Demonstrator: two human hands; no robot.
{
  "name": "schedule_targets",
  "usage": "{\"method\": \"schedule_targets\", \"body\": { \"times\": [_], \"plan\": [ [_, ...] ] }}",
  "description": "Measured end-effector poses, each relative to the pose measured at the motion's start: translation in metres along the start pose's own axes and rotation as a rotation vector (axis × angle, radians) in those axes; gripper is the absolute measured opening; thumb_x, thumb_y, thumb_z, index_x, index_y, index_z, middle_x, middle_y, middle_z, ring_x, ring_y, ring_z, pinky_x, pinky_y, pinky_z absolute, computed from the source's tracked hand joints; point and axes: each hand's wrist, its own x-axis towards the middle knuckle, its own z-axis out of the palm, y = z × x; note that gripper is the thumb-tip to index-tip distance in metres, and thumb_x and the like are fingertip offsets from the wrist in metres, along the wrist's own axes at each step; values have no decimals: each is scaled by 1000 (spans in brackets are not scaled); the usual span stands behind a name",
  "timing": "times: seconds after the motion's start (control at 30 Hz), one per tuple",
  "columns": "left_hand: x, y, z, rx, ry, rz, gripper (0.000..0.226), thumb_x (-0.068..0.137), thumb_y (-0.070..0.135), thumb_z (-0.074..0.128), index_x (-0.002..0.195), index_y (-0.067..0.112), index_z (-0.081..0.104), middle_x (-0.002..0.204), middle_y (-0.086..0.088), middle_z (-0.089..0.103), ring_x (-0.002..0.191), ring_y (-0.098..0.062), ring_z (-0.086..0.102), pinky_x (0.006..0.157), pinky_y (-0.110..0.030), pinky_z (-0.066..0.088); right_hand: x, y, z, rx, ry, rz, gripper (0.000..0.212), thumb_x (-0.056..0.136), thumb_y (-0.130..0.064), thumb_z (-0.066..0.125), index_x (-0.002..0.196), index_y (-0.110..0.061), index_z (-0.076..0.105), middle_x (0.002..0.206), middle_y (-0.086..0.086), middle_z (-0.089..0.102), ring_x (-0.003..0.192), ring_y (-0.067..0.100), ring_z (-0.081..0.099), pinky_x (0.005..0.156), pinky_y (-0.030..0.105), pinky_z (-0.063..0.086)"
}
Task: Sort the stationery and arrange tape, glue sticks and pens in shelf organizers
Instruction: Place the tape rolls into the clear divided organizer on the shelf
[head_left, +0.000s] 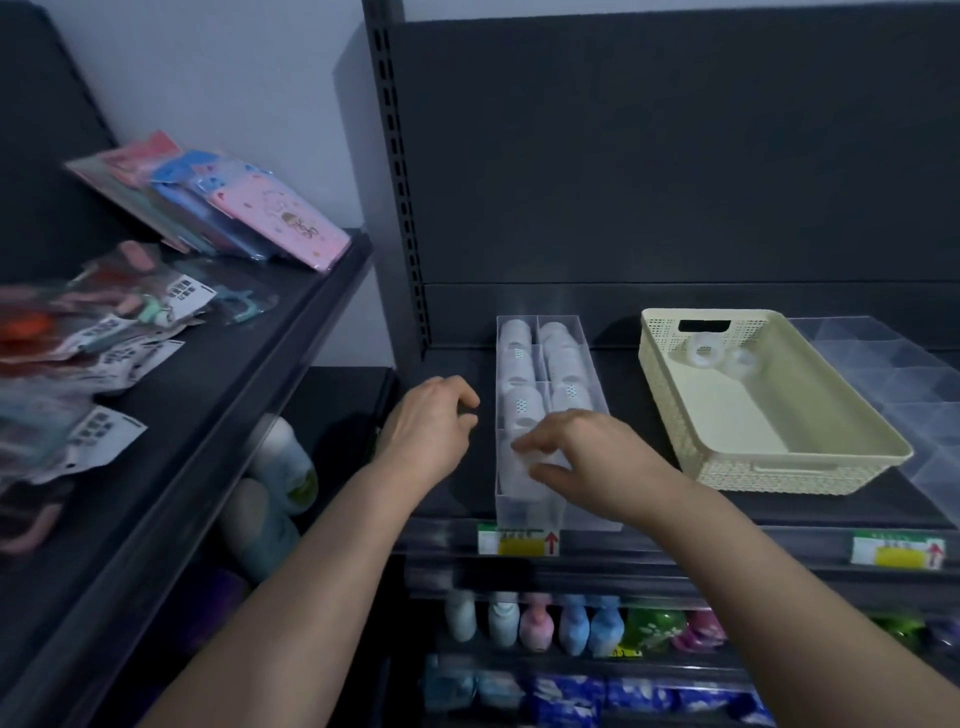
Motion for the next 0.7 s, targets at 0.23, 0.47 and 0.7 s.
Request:
{"method": "schedule_targets", "body": {
  "times": [0.23,0.47,0.7],
  "plan": [
    [-3,7,5,-72,-4,17,15,91,16,60,104,22,64,108,3,60,94,-15,60,84,-37,51,12,7,8,2,-101,115,30,81,-32,71,110,-33,68,105,-11,68,94,5,60,78,21,47],
    [29,59,24,-82,-43,88,16,90,19,60,103,26,66,104,4,64,94,-14,61,81,-34,51,-7,57,-30,-44,22,228,24,81,-30,66,104,-35,69,100,-10,68,90,13,62,76,30,51],
    [81,144,75,-74,-132,199,15,88,25,63,102,28,65,104,9,66,99,-13,60,82,-32,50,-36,152,-64,-145,41,418,24,88,-32,60,111,-38,65,108,-13,66,98,12,61,80,27,47]
  ]
}}
